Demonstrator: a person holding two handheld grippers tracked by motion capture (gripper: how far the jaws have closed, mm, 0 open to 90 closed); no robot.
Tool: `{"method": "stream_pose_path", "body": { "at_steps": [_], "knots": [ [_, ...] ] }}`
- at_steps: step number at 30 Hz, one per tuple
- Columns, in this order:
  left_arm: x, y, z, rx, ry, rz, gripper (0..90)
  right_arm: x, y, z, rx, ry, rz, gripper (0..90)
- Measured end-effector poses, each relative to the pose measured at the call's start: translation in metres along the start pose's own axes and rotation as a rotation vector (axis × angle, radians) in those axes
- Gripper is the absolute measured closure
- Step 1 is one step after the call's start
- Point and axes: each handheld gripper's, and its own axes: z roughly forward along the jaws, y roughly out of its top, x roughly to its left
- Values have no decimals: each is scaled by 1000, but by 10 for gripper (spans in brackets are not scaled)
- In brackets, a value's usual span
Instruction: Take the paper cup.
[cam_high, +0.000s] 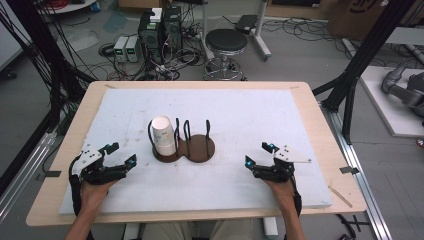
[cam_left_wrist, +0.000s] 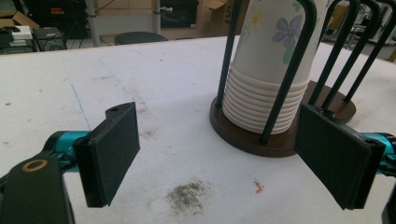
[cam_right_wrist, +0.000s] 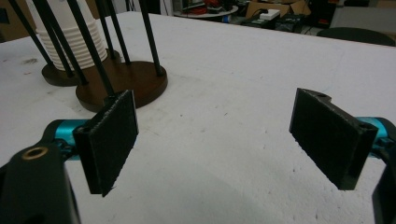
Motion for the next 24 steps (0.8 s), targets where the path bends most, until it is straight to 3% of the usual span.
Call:
{"method": "stream_pose_path", "body": {
  "at_steps": [15,20,24],
  "knots": [
    [1,0,0,-3,-1,-11,143,1,0,-1,-5,-1,-5,157],
    [2,1,0,-5,-29,-30,131,0,0,0,-1,1,-2,157],
    [1,5,1,-4,-25,-12,129,0,0,0,-2,2,-1,158]
  ]
}}
